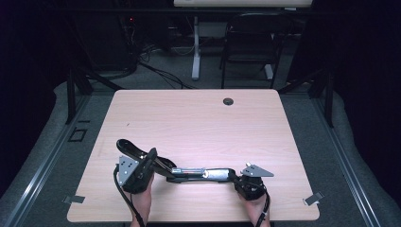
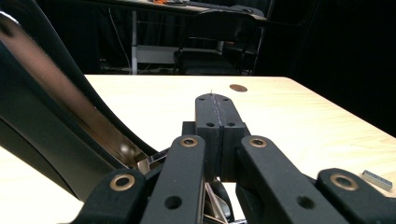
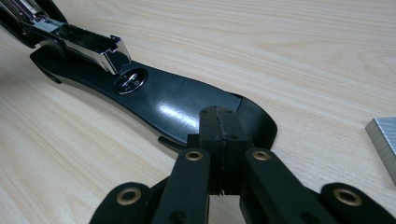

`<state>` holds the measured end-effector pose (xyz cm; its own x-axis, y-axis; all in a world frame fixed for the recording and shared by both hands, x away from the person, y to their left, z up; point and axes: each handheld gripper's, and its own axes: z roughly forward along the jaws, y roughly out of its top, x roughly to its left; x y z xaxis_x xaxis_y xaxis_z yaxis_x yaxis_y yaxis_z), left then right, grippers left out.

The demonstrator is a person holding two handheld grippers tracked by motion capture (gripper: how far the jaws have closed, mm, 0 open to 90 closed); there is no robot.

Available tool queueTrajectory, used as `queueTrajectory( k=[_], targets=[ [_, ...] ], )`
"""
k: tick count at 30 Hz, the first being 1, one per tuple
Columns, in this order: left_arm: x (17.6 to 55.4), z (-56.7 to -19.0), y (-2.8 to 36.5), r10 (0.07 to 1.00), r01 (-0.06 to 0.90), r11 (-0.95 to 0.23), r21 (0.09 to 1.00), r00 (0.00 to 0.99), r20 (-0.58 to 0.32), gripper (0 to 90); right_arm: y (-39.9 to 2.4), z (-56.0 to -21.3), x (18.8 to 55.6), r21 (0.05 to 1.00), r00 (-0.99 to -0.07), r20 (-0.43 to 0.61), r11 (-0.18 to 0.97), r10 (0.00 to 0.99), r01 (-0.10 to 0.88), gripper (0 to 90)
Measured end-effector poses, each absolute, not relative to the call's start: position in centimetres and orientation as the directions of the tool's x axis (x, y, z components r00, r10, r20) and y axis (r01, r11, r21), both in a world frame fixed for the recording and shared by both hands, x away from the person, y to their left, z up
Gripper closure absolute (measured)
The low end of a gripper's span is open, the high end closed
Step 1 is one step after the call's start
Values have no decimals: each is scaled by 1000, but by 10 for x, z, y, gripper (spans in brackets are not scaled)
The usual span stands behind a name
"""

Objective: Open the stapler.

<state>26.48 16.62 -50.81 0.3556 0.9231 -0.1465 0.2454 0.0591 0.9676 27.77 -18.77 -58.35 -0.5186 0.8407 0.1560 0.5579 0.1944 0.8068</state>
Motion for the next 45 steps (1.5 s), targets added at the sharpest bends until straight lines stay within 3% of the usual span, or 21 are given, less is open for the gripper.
queueTrajectory(
  k=[15,20,26,31,45],
  targets=[
    [268,-494,169,909,273,50,961,385,-156,855,-188,-582,278,800,-520,162,196,839,566,900],
    [279,-486,158,874,331,-12,944,461,-150,719,-188,-581,280,793,-519,163,202,839,575,900],
    [295,-469,140,848,361,-84,929,516,-124,485,-188,-581,281,791,-524,165,205,835,576,900],
    [317,-453,120,801,398,-182,899,590,-99,381,-189,-580,282,782,-525,180,202,832,589,900],
    [368,-436,95,738,477,-309,823,666,-109,268,-191,-574,291,742,-545,213,229,811,630,872]
  ],
)
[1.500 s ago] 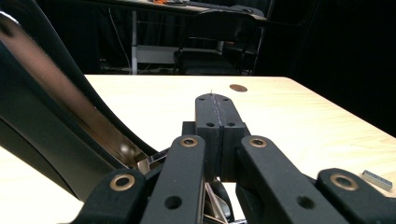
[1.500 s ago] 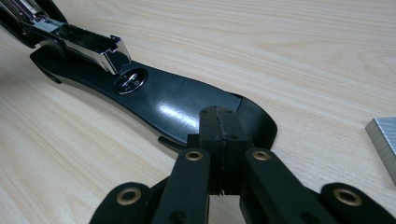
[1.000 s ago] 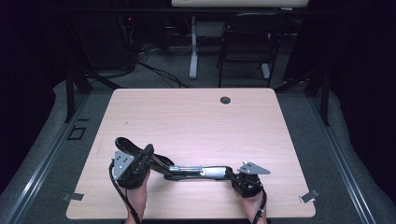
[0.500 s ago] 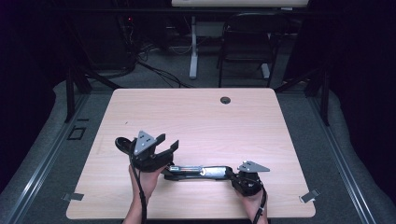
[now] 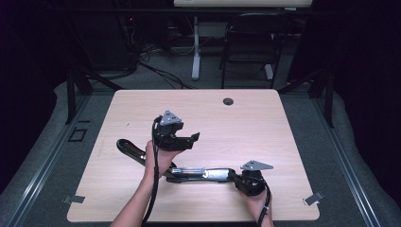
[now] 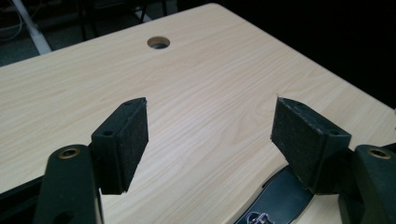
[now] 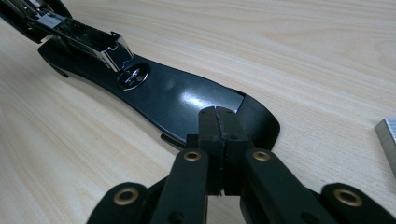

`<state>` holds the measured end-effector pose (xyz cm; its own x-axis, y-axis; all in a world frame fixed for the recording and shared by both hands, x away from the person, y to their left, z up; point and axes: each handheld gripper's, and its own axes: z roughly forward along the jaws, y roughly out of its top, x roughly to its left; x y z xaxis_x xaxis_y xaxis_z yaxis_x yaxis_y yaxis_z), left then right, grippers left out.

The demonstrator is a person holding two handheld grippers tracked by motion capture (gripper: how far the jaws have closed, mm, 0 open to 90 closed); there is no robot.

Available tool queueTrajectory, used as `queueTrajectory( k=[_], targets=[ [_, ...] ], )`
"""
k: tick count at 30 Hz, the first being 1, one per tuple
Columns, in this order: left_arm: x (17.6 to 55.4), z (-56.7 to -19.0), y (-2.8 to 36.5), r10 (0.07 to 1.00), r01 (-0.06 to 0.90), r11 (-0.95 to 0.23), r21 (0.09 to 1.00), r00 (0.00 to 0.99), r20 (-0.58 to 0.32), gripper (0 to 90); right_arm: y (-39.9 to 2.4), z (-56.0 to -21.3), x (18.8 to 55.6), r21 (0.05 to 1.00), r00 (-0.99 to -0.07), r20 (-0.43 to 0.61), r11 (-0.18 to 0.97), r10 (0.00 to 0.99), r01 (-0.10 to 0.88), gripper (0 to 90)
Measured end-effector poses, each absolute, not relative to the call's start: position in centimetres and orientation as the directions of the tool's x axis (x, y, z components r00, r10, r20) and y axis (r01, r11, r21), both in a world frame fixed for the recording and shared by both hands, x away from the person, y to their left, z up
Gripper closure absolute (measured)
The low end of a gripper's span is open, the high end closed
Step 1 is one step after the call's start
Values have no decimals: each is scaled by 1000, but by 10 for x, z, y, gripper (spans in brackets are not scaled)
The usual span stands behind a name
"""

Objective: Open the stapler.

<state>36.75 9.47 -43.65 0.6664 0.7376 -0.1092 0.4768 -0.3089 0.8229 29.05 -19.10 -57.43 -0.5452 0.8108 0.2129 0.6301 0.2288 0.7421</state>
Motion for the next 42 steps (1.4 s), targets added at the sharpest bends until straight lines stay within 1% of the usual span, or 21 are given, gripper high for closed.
queueTrajectory(
  k=[2,3,6,9,11,13,14,16,17,19,21,26,30,31,32,34,35,38,39,40,42],
  targets=[
    [371,-439,96,737,495,-299,816,663,-132,263,-191,-573,292,738,-539,200,236,818,632,845],
    [372,-440,95,741,493,-319,810,662,-111,258,-191,-572,292,731,-535,189,246,824,636,833],
    [368,-442,90,727,484,-399,779,684,-53,237,-194,-570,294,715,-538,210,247,816,654,796],
    [360,-444,89,710,474,-431,768,704,-36,222,-197,-569,298,691,-537,219,259,814,674,760],
    [352,-445,89,691,470,-454,757,722,-34,197,-199,-567,301,671,-543,232,271,807,690,764],
    [344,-445,89,676,458,-471,754,737,-25,176,-197,-565,304,660,-547,213,293,810,691,744],
    [341,-446,89,666,456,-478,751,746,-28,169,-196,-563,305,650,-545,208,302,812,697,720],
    [333,-446,91,646,448,-491,747,763,-33,157,-194,-560,309,647,-547,210,304,811,699,623],
    [329,-446,92,639,443,-495,747,769,-32,151,-194,-557,311,637,-552,208,317,808,703,604],
    [323,-447,95,626,442,-497,747,779,-43,140,-193,-551,315,627,-550,195,328,812,707,506],
    [318,-448,98,618,448,-501,741,784,-57,138,-191,-543,320,599,-546,171,354,820,718,468],
    [309,-455,104,607,451,-524,722,793,-54,121,-187,-521,337,565,-565,98,421,819,710,350],
    [302,-458,109,601,450,-539,712,798,-49,104,-183,-507,351,520,-596,68,482,800,706,345],
    [300,-458,110,600,449,-541,711,799,-48,98,-182,-505,354,516,-596,70,482,800,708,338],
    [299,-459,111,595,450,-546,706,802,-51,92,-181,-503,356,505,-601,67,493,796,708,309],
    [297,-461,113,595,454,-551,700,802,-51,81,-181,-499,362,473,-613,46,523,789,709,296],
    [295,-462,113,595,457,-556,694,802,-51,77,-180,-499,364,474,-616,59,521,785,710,279],
    [290,-465,115,581,464,-578,672,811,-60,47,-180,-499,372,422,-637,58,559,769,714,226],
    [289,-465,116,579,461,-579,672,813,-59,48,-180,-501,374,417,-639,51,565,767,712,217],
    [287,-466,116,576,459,-583,671,815,-57,48,-181,-502,375,389,-655,47,590,754,707,211],
    [286,-466,118,578,459,-577,675,814,-59,46,-185,-504,375,385,-669,44,605,742,697,203]
  ],
)
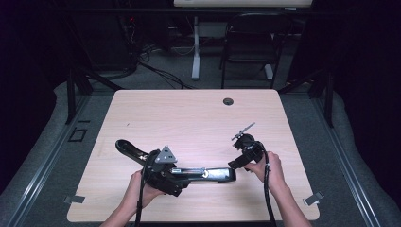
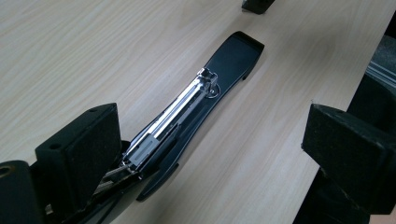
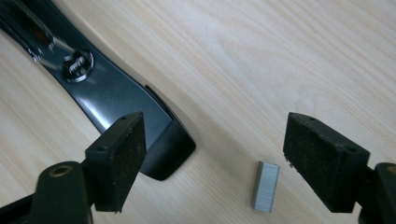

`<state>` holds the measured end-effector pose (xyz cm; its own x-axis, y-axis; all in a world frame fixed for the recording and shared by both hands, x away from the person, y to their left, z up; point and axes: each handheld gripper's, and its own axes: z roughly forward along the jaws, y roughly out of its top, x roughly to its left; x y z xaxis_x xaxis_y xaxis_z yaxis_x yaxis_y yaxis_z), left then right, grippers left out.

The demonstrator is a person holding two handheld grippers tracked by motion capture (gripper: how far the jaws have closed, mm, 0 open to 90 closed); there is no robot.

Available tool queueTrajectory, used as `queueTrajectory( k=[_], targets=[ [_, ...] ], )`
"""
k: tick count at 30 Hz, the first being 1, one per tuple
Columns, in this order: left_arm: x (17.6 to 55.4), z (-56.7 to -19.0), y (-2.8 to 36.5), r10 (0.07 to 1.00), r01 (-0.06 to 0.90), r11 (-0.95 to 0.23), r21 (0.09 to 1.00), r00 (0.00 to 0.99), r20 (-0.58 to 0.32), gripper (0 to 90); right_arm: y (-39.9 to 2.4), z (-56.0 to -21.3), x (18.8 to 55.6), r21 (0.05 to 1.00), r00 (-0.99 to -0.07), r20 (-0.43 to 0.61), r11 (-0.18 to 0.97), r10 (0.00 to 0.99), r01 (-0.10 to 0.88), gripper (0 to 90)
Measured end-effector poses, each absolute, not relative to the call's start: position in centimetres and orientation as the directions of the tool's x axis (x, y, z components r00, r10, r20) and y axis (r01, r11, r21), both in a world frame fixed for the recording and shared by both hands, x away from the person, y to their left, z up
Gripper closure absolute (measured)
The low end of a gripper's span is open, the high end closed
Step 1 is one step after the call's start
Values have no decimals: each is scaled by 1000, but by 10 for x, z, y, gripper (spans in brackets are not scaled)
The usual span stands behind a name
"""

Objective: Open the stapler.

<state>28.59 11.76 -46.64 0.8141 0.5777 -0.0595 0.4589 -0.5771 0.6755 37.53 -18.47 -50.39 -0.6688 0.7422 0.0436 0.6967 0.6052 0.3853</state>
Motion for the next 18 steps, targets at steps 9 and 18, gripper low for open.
queueTrajectory(
  k=[9,18],
  targets=[
    [277,-470,118,569,465,-588,662,819,-71,41,-204,-503,376,394,-665,28,603,746,693,190],
    [267,-480,128,576,488,-571,660,811,-101,36,-222,-498,380,371,-625,22,574,780,730,174]
  ],
)
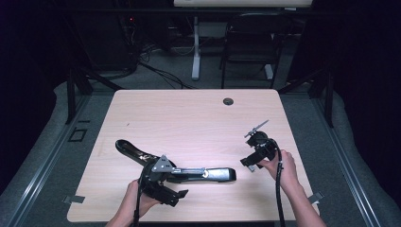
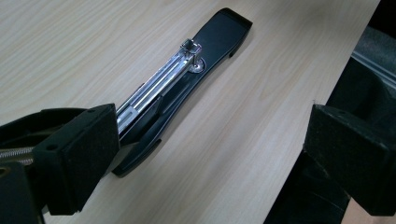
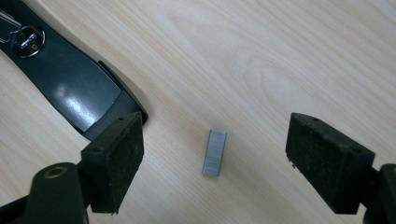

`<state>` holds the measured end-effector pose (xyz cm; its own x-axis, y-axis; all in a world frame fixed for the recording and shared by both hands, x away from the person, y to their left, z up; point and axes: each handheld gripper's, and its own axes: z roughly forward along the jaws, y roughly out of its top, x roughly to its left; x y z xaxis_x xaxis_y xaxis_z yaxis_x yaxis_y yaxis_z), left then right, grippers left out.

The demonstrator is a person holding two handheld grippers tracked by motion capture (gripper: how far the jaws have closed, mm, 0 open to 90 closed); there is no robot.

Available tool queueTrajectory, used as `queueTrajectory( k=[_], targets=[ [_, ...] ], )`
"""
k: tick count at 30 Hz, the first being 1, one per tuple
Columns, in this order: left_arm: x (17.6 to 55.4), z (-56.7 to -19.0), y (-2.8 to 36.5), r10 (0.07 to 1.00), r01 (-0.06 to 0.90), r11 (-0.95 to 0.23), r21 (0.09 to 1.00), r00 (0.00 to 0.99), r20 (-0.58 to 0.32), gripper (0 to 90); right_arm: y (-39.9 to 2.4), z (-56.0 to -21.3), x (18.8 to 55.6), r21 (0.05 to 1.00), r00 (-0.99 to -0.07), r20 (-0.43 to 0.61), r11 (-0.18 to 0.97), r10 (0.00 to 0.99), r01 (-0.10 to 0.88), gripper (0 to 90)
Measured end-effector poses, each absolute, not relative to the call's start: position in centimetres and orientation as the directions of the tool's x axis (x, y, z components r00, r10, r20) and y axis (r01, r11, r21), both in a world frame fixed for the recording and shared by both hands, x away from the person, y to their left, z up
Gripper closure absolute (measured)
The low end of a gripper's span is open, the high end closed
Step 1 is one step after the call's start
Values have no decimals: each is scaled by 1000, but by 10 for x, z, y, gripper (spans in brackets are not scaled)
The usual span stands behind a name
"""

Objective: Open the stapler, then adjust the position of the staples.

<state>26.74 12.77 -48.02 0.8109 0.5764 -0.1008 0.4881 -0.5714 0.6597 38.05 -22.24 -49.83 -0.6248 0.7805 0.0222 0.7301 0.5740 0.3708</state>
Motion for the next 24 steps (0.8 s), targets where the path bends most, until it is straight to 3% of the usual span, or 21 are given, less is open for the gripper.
queueTrajectory(
  k=[4,15,19,24],
  targets=[
    [263,-486,133,572,488,-586,647,815,-96,35,-225,-502,384,326,-611,22,572,791,752,163],
    [264,-485,134,546,465,-603,648,833,-90,4,-224,-508,390,291,-595,24,564,803,773,313],
    [265,-485,133,534,451,-613,649,842,-80,2,-221,-513,392,246,-607,36,582,794,775,484],
    [268,-486,130,519,441,-623,646,851,-81,2,-215,-521,392,210,-618,18,601,786,771,630]
  ],
)
